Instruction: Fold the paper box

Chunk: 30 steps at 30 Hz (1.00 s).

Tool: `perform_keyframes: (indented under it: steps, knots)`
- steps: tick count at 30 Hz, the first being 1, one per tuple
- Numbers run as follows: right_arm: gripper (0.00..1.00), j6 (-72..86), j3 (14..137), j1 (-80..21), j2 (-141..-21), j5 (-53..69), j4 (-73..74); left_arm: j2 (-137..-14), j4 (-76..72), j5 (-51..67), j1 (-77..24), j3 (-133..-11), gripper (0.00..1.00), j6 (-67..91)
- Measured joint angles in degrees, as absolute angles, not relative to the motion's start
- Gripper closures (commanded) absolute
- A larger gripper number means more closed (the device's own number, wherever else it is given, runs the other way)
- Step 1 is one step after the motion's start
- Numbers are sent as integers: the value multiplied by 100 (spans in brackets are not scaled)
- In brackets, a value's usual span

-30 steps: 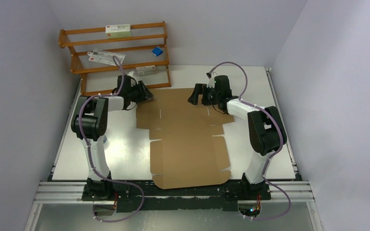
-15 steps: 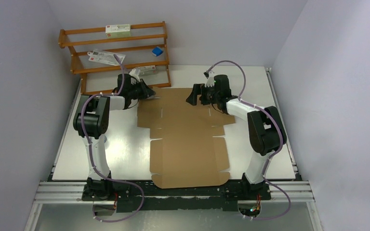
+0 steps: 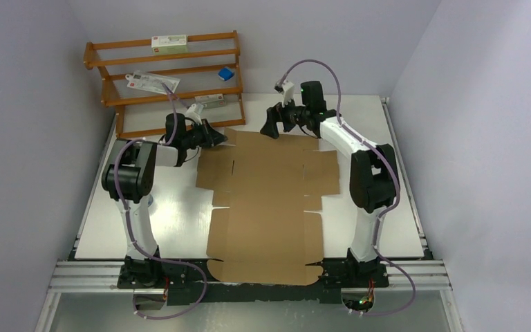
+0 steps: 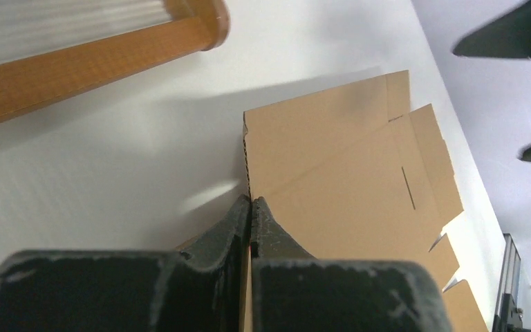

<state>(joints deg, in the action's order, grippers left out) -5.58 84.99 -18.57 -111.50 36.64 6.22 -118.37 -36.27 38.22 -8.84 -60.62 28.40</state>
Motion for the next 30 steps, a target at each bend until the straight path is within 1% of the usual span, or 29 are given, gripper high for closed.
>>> perform_keyframes:
  steps: [5,9,13,16,20,24,26,28,30]
  knots:
    - [0,-1623,9559,-1857,-11671,3962,1789,-11408,-4038,4088,-913,-5791,95,2832]
    - [0,-2220,10077,-1850,-12011,4027,2571,-11072,-4348,4268,-969,-5677,95,2827]
    - [0,-2499,10156,-1815,-12125,4045,2932,-10895,-4480,4383,-1009,-5618,95,2790]
    - [4,-2620,10156,-1787,-12125,4066,2985,-10851,-4545,4425,-1031,-5572,95,2777]
    - [15,-2818,10156,-1758,-12125,4200,3190,-10836,-4628,4506,-1039,-5518,95,2783]
    - [34,-3061,10259,-1743,-12164,4305,3483,-10831,-4692,4574,-1041,-5494,94,2786]
    - [45,-3179,10285,-1734,-12169,4342,3614,-10831,-4692,4591,-1044,-5494,94,2783]
    - [50,-3271,10285,-1723,-12167,4372,3677,-10831,-4694,4600,-1050,-5494,93,2783]
    - [58,-3352,10278,-1717,-12167,4405,3736,-10831,-4692,4606,-1061,-5492,92,2783]
